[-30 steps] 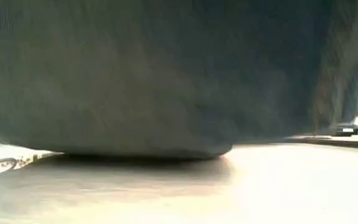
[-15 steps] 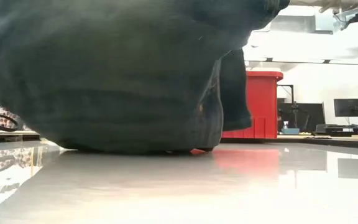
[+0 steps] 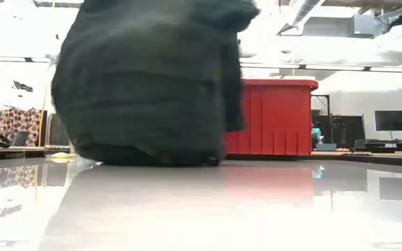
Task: Fold Laundry from Bin
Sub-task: Fold the blue pants from the red laundry bin
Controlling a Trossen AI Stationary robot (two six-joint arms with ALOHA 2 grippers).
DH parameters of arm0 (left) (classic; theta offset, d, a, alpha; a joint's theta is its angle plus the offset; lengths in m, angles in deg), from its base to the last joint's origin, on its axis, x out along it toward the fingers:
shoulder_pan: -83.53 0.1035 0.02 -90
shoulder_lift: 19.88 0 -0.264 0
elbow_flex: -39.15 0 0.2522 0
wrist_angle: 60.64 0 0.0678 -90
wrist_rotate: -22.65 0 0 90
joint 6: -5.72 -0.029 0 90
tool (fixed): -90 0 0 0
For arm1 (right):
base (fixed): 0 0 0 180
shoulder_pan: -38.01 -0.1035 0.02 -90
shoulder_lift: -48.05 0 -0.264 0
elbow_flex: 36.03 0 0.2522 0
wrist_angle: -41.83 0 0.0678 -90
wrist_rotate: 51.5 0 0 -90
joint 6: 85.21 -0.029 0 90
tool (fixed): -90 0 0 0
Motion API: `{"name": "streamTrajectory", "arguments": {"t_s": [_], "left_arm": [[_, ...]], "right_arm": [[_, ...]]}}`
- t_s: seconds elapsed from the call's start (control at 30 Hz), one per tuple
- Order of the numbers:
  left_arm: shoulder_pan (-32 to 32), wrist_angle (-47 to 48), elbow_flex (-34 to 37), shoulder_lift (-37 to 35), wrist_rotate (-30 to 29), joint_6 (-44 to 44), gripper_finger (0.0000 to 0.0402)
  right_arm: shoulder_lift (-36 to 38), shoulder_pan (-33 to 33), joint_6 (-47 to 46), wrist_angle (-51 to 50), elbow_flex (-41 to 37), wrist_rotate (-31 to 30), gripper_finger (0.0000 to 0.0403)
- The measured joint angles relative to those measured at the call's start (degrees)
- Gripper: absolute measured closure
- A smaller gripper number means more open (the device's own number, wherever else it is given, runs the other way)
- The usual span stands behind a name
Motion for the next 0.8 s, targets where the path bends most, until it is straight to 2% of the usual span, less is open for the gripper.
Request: {"name": "streamTrajectory", "arguments": {"t_s": [0.1,0.2,0.33,0.4,0.5,0.63,0.73,0.8], "left_arm": [[5.8,6.0,-8.3,2.8,7.6,0.6,0.0396],[8.1,15.8,-18.8,6.4,16.1,1.2,0.0396],[5.5,30.4,-32.3,11.4,29.8,-0.6,0.0398],[1.9,39.0,-37.7,13.3,34.0,-1.6,0.0399],[-5.8,51.8,-41.8,15.4,33.1,-4.4,0.0399],[-18.2,65.4,-41.9,19.0,23.6,-4.1,0.0400],[-26.8,72.4,-41.8,24.1,17.3,-1.0,0.0400],[-31.5,74.0,-41.8,28.0,15.5,0.7,0.0401]], "right_arm": [[-1.2,4.3,-1.6,-0.1,4.0,5.7,0.0367],[-3.0,5.8,-1.5,-0.7,9.6,9.5,0.0367],[-5.5,1.5,2.2,-6.4,17.4,11.2,0.0367],[-6.8,-2.4,4.8,-11.4,20.7,11.1,0.0367],[-8.9,-10.1,8.4,-18.1,23.0,7.1,0.0367],[-12.3,-22.0,7.9,-28.6,23.0,-5.9,0.0367],[-15.7,-30.0,1.2,-38.1,22.9,-16.6,0.0367],[-18.3,-34.6,-4.7,-43.1,22.8,-19.9,0.0367]]}}
